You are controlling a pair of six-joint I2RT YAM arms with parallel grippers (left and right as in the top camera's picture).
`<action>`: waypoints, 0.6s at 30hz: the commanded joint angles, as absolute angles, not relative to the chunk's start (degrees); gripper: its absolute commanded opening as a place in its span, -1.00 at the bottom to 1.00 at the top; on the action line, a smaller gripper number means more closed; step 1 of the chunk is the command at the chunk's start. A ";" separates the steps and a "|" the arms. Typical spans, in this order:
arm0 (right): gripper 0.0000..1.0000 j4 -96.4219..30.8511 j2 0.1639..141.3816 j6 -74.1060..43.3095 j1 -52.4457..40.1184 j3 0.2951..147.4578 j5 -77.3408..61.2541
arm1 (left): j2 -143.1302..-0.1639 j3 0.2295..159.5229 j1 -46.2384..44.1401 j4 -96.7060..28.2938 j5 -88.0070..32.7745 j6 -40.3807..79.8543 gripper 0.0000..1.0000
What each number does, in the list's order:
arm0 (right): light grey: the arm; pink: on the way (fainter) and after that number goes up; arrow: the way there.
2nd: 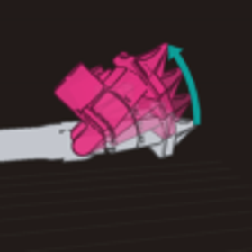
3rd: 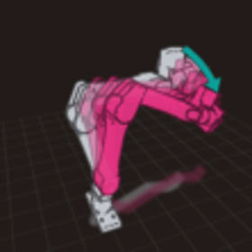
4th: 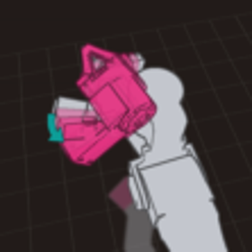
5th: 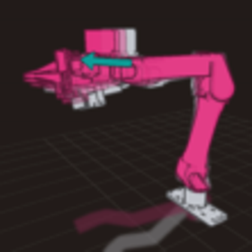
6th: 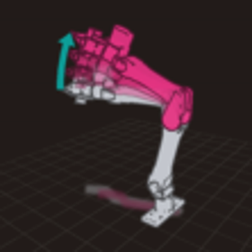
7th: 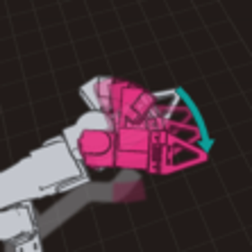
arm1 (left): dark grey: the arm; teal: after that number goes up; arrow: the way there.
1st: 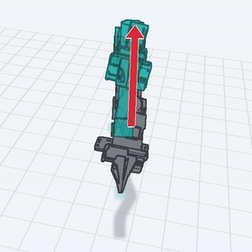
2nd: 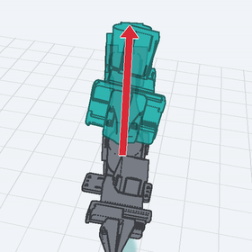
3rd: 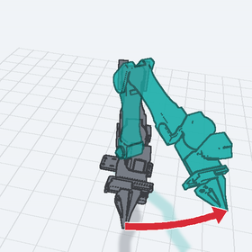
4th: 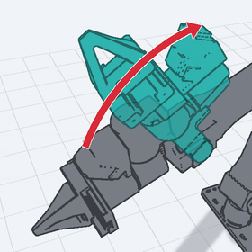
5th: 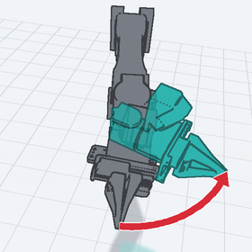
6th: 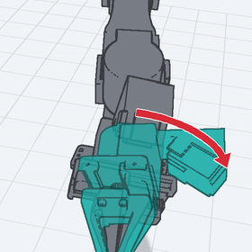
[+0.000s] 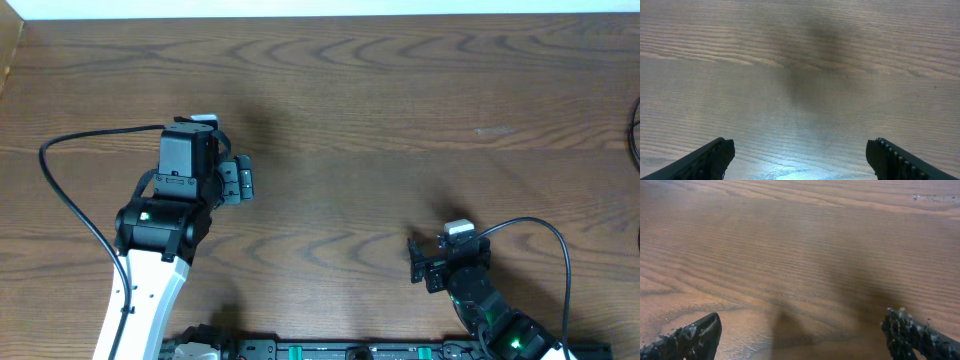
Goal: Untangle cables
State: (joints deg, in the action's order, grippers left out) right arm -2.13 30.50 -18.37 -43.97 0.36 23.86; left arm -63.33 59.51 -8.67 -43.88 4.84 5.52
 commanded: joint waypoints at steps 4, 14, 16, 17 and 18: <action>0.98 -2.44 30.57 -17.08 -44.14 0.34 24.91 | -63.55 59.86 -8.43 -43.44 5.56 4.95 0.79; 0.99 -2.39 23.75 -17.08 -38.74 0.32 24.91 | -63.55 59.86 -8.43 -42.48 5.56 4.97 0.79; 0.98 -2.39 19.92 -17.08 -34.59 0.32 24.91 | -63.55 59.86 -8.43 -42.15 5.54 4.97 0.80; 0.99 -2.39 18.06 -17.08 -32.56 0.32 24.91 | -63.55 59.86 -8.43 -42.11 5.56 4.95 0.80; 0.99 -2.37 16.03 -17.08 -30.17 0.32 24.91 | -63.55 59.86 -8.43 -42.04 5.54 4.95 0.80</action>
